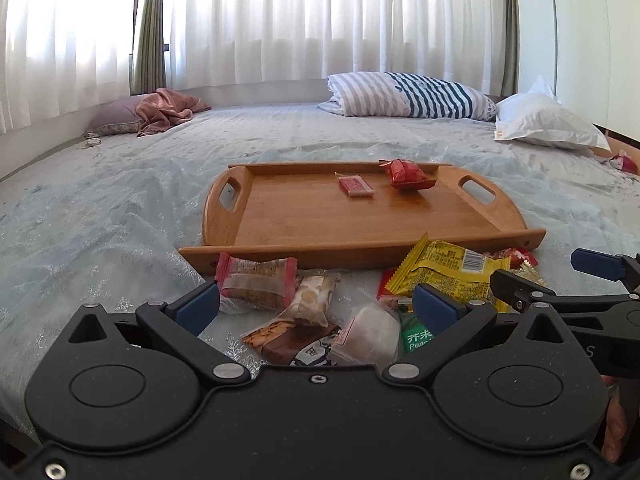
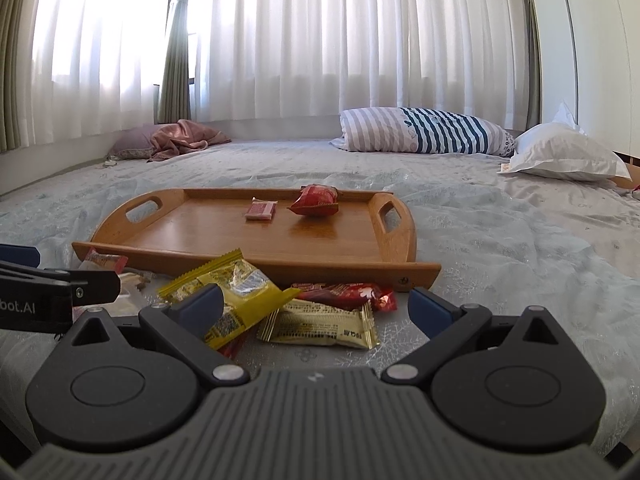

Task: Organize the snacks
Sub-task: 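Withdraw both open tools from the tray back toward the snack pile, then grasp the clear bag with the left tool while the right tool grasps the yellow snack bag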

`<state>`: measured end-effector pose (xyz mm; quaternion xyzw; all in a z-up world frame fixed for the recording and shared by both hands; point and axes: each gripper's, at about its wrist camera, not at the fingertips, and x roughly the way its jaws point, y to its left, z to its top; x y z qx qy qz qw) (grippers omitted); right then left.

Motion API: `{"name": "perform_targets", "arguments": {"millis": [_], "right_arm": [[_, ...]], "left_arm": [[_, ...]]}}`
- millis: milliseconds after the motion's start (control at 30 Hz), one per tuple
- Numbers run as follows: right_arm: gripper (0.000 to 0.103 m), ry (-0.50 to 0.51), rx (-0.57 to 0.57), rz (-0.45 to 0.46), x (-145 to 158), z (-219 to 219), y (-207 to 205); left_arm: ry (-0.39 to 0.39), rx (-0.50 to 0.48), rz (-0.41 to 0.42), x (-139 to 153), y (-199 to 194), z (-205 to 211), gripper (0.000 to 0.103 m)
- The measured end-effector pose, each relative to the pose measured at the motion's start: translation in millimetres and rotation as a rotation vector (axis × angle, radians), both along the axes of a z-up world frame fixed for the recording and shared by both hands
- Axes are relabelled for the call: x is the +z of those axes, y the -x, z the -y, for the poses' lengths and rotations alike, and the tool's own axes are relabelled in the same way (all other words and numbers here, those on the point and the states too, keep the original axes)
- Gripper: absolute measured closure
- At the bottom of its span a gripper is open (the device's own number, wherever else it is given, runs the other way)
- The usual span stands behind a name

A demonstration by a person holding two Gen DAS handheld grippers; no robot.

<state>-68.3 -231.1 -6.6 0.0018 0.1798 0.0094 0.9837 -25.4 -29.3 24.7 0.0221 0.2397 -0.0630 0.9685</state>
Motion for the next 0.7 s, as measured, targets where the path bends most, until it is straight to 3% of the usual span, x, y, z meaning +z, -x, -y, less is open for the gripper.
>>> {"name": "perform_targets", "arguments": {"millis": [167, 400, 700], "right_arm": [[0.0, 0.015, 0.01, -0.007, -2.8, -2.5, 4.0], [0.0, 0.027, 0.046, -0.013, -4.9, -7.9, 7.3], [0.0, 0.041, 0.087, -0.021, -5.8, -14.4, 9.5]], "left_arm": [[-0.008, 0.009, -0.002, -3.6, 2.8, -1.0, 0.001], [0.017, -0.004, -0.05, -8.7, 6.0, -4.4, 0.025], [0.049, -0.014, -0.08, -9.8, 9.6, -7.2, 0.046]]}}
